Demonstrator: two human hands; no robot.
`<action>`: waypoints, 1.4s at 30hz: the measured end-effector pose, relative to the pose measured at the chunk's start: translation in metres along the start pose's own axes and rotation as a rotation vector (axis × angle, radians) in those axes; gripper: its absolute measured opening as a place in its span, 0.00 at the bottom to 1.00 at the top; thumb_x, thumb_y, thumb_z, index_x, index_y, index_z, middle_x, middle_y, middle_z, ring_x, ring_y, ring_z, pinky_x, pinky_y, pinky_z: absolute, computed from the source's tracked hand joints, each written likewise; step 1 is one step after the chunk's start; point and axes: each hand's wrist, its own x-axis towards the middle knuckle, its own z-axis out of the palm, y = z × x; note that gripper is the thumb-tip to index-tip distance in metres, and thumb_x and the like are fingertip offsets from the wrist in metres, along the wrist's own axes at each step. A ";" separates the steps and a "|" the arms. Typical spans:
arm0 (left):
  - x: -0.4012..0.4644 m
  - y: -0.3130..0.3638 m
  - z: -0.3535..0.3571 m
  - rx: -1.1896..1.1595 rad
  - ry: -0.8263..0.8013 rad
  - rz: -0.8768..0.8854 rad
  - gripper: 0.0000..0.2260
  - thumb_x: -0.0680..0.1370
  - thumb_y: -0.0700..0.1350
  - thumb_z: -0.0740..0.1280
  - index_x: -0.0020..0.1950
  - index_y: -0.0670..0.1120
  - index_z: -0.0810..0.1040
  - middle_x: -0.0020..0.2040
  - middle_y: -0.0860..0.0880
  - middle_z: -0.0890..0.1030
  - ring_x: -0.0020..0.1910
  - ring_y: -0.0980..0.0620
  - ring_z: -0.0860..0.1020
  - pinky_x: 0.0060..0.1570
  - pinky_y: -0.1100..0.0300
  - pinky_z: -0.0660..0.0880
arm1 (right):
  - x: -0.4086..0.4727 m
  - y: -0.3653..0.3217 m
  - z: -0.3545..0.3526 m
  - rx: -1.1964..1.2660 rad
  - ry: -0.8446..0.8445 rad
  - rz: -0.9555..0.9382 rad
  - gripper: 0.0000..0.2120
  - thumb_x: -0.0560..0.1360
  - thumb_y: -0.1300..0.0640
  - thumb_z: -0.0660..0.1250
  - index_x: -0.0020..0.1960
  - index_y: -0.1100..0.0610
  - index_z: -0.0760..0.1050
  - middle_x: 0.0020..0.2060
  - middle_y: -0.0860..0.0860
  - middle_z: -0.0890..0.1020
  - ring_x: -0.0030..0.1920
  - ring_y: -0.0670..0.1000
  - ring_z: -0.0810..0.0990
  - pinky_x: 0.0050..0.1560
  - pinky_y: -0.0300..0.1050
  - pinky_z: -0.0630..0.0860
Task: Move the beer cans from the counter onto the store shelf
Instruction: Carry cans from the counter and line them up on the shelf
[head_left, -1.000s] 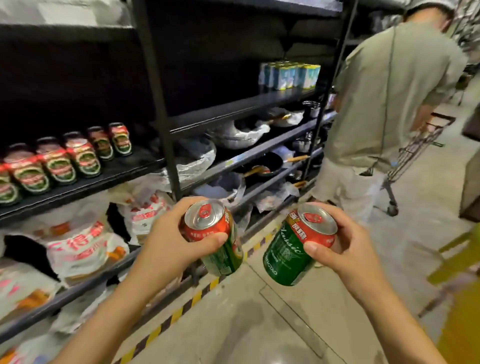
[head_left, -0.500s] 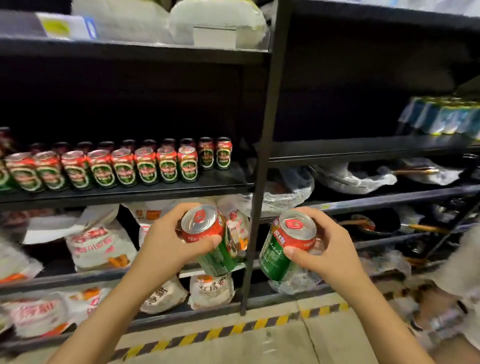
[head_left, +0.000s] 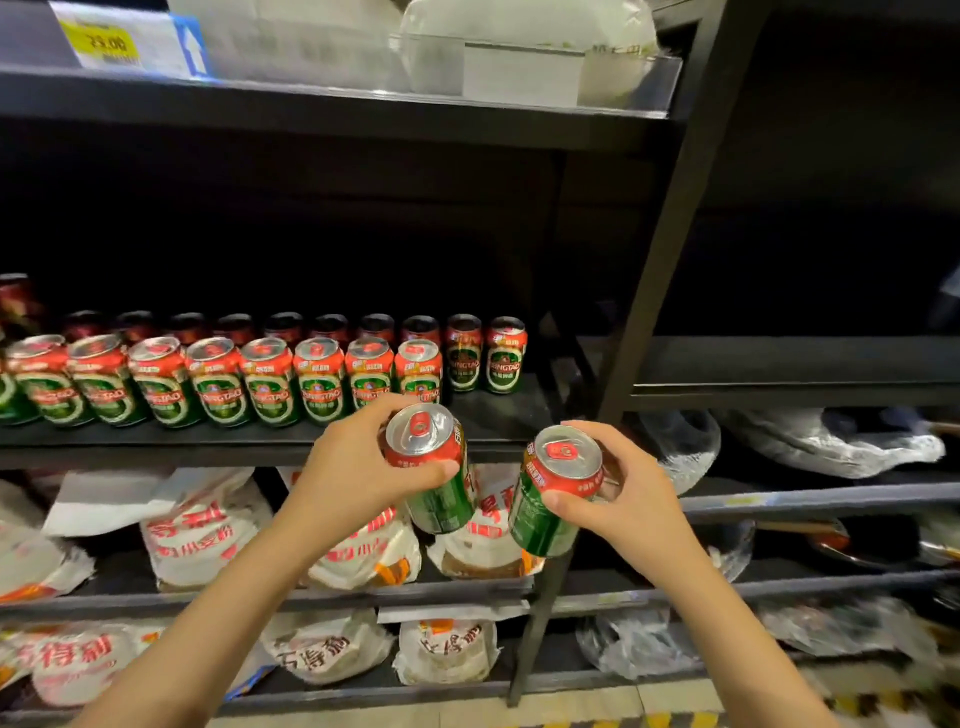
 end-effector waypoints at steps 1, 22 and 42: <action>0.016 -0.003 -0.001 0.032 -0.007 0.026 0.21 0.63 0.56 0.76 0.51 0.64 0.71 0.47 0.64 0.78 0.47 0.64 0.78 0.44 0.65 0.76 | 0.014 0.003 0.003 -0.014 0.004 0.004 0.26 0.64 0.60 0.78 0.59 0.48 0.75 0.54 0.42 0.81 0.55 0.43 0.79 0.52 0.38 0.78; 0.209 -0.044 0.029 0.318 -0.218 0.163 0.27 0.64 0.62 0.73 0.58 0.53 0.74 0.49 0.59 0.78 0.48 0.58 0.77 0.49 0.61 0.76 | 0.160 0.073 0.032 0.049 0.136 0.161 0.27 0.65 0.61 0.77 0.61 0.46 0.74 0.56 0.45 0.79 0.56 0.42 0.79 0.58 0.42 0.77; 0.240 -0.084 0.050 0.472 -0.436 0.164 0.30 0.60 0.71 0.67 0.54 0.55 0.74 0.47 0.58 0.78 0.45 0.59 0.77 0.46 0.57 0.77 | 0.188 0.092 0.043 0.022 0.065 0.223 0.28 0.67 0.62 0.76 0.59 0.39 0.71 0.55 0.40 0.79 0.57 0.39 0.78 0.54 0.34 0.76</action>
